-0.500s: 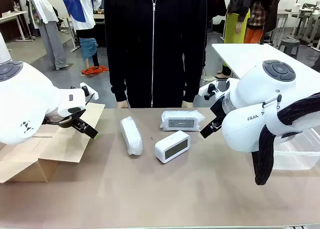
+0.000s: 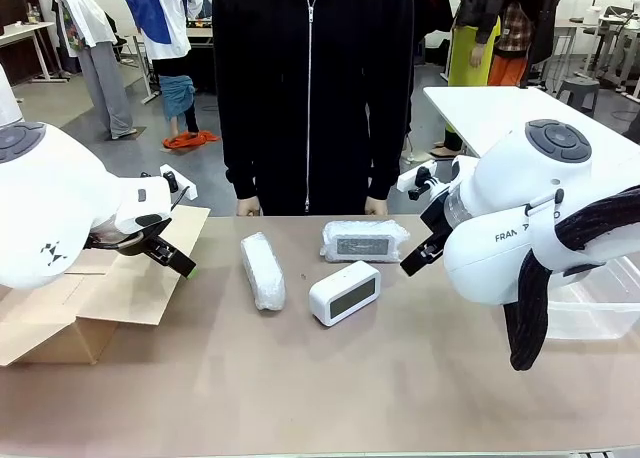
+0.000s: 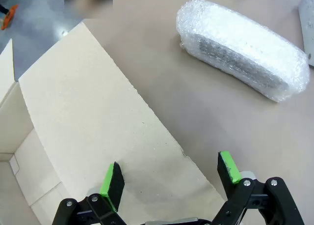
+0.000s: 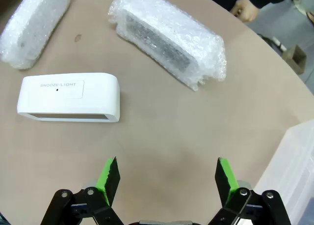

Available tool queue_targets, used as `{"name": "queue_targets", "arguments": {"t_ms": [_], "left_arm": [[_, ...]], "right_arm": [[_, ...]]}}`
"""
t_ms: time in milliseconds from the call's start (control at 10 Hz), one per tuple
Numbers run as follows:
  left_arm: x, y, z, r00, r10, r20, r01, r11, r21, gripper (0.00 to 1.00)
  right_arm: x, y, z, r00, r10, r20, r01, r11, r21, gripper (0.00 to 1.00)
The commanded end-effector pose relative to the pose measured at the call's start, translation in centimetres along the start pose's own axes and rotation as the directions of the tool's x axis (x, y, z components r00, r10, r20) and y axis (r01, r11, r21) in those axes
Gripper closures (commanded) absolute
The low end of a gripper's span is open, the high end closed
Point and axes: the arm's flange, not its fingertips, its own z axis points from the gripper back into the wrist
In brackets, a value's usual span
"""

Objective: Separate and place wrapped and unwrapped clocks.
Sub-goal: Pick up the Digital clock indicated by the person.

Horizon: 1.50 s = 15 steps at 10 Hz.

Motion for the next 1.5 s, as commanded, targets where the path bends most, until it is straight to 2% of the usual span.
{"name": "queue_targets", "arguments": {"t_ms": [0,1400], "left_arm": [[-0.01,0.03,0.0,1.0,0.001,0.0,-0.001,1.0,-0.001,0.0],[-0.01,0.03,0.0,1.0,0.001,0.0,-0.001,1.0,-0.001,0.0]], "right_arm": [[-0.01,-0.02,0.0,1.0,-0.001,0.0,0.001,1.0,0.0,0.0],[-0.01,-0.02,0.0,1.0,-0.001,0.0,0.001,1.0,0.0,0.0]]}}
